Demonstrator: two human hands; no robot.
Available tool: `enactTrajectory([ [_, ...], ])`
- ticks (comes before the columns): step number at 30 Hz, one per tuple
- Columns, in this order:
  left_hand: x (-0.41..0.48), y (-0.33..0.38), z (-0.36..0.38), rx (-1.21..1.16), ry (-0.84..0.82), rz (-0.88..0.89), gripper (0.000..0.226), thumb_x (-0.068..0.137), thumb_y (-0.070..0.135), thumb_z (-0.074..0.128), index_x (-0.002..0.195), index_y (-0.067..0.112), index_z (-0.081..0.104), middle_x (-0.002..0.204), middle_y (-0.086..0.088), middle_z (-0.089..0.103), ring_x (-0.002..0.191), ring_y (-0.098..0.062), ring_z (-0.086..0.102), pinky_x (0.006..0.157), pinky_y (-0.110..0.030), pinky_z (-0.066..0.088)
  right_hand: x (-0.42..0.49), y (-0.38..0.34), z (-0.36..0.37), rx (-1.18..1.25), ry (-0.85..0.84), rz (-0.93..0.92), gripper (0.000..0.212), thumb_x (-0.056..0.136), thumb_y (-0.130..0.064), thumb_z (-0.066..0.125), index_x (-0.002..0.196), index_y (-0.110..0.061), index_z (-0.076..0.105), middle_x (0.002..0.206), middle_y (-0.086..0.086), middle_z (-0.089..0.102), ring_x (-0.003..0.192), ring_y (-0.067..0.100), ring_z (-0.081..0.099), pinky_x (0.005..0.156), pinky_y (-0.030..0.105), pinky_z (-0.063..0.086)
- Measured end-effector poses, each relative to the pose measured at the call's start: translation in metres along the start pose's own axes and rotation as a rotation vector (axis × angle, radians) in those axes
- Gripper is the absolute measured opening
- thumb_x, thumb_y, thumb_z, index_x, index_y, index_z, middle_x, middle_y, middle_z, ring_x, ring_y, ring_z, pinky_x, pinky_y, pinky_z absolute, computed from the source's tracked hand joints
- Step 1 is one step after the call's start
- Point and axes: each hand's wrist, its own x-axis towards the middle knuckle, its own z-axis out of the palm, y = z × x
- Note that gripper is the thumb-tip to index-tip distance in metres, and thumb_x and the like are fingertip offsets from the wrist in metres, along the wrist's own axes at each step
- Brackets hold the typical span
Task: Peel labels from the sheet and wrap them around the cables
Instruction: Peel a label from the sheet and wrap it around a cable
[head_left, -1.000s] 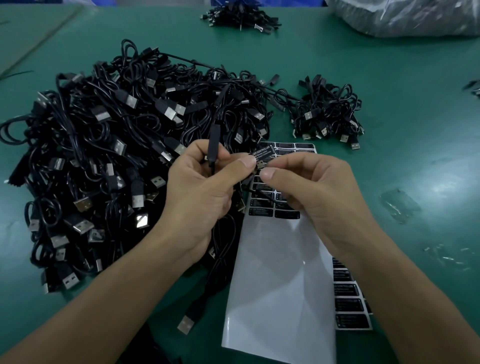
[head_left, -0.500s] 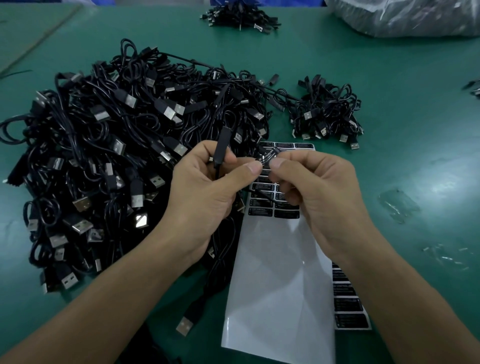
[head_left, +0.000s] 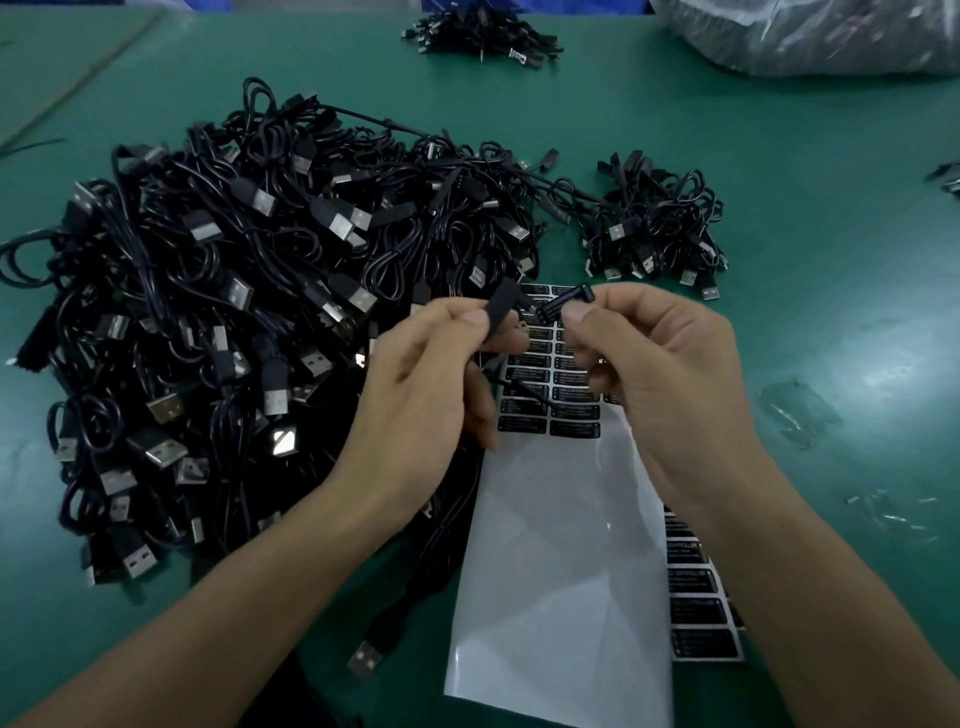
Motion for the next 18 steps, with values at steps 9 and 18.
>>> enactTrajectory([
  [9,0.0005,-0.0067,0.003,-0.009,-0.044,0.012,0.023,0.102,0.006,0.051,0.104,0.024,0.065,0.082,-0.003,0.075,0.066,-0.014,0.071,0.057,-0.024,0.058,-0.0017,-0.0013,0.0025,-0.048,-0.088,-0.093,0.018,0.089,-0.017,0.063,0.073,-0.021,0.069,0.064,-0.005,0.063,0.061,0.006,0.055,0.057,0.018,0.044],
  [18,0.0019,-0.0075,0.0002,-0.049,-0.13,-0.022,0.023,0.104,0.006,0.048,0.112,0.019,0.065,0.089,-0.002,0.078,0.078,-0.015,0.075,0.062,-0.023,0.058,-0.0016,0.0011,0.0026,-0.122,-0.084,-0.116,0.023,0.093,-0.01,0.067,0.075,-0.024,0.07,0.066,-0.01,0.069,0.062,-0.003,0.061,0.057,0.011,0.046],
])
